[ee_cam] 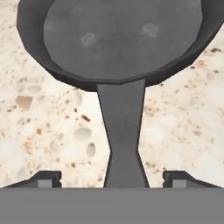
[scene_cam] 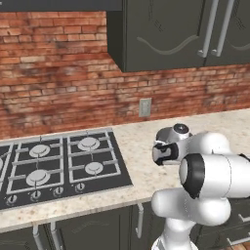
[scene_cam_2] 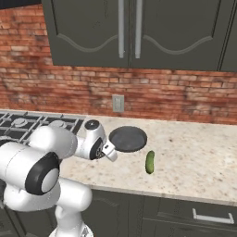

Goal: Place both pans onto different burners. Then place the cucumber and the steak on different pans.

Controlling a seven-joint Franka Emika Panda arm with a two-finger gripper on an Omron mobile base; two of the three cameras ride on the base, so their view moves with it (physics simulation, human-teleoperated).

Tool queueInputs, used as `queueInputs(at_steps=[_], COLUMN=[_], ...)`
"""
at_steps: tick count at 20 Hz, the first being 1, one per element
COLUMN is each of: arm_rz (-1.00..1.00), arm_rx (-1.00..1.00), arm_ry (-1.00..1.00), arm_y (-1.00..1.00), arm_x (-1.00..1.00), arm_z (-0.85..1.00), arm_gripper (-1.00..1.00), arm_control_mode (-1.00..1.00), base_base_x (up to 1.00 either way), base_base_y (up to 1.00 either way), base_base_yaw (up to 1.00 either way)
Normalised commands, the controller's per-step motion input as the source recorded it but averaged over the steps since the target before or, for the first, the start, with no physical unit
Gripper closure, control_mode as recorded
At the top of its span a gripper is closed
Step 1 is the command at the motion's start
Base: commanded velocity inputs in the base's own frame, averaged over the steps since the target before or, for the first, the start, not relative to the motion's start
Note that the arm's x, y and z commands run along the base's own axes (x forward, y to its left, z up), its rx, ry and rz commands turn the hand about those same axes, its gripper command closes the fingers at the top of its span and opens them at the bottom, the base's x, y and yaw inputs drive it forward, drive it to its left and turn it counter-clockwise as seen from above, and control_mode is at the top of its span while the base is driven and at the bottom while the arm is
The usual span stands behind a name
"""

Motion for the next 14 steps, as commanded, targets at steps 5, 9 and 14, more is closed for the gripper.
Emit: queueInputs(at_steps=[5, 9, 14], arm_rz=[-0.01, 0.0, 0.03], arm_rx=[0.04, 0.1, 0.03], arm_ry=[0.0, 0.0, -0.02], arm_y=[-0.12, -0.09, 0.02], arm_x=[0.13, 0.05, -0.05], arm_z=[-0.07, 0.0, 0.02], arm_gripper=[1.0, 1.0, 1.0], arm_control_mode=[-1.0, -1.0, -1.0], base_base_x=[0.0, 0.0, 0.0], base_base_y=[0.0, 0.0, 0.0], base_base_yaw=[0.0, 0.0, 0.0])
